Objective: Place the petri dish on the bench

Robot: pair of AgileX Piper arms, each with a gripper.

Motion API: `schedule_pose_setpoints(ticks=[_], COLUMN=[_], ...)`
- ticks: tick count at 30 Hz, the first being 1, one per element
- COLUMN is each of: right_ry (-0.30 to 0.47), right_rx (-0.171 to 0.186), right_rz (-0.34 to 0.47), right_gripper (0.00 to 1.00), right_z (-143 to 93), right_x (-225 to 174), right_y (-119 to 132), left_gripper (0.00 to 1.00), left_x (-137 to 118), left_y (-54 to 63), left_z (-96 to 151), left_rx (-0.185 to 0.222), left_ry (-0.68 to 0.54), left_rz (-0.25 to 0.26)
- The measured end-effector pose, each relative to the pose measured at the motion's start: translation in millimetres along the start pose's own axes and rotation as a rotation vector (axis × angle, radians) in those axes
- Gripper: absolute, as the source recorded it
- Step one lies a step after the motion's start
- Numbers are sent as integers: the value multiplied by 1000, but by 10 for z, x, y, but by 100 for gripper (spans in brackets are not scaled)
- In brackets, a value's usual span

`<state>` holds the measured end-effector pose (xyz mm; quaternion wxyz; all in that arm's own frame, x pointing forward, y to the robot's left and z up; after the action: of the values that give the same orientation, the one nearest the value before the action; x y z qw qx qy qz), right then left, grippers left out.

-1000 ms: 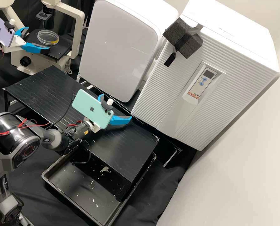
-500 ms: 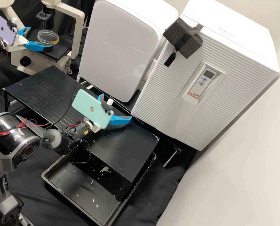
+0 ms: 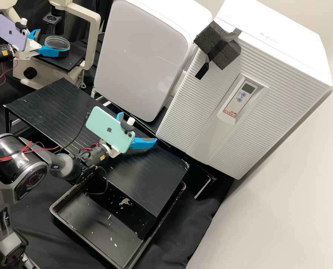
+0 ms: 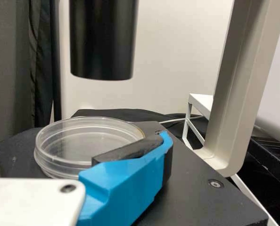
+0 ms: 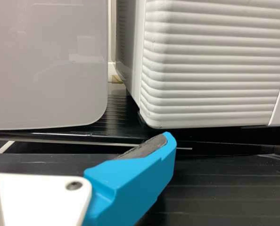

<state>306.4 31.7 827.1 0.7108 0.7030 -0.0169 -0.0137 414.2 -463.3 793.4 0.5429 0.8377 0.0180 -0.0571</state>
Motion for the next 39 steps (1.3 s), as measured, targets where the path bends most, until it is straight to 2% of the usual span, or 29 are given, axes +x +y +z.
schedule_pose_setpoints(ticks=[9,17,27,28,39], right_ry=[0,0,0,0,0], right_rx=[0,0,0,0,0], right_rz=[0,0,0,0,0], right_gripper=[100,100,100,100,100], right_z=[0,0,0,0,0], right_x=[0,0,0,0,0], right_y=[0,0,0,0,0], left_gripper=[100,100,100,0,0], left_x=[1,1,-1,-1,-3], left_y=[-1,-10,-11,-13,-36], left_z=[0,23,21,26,72], left_rx=[3,82,82,82,95], left_ry=[-1,14,17,16,27], left_rz=[3,0,-6,-6,-5])
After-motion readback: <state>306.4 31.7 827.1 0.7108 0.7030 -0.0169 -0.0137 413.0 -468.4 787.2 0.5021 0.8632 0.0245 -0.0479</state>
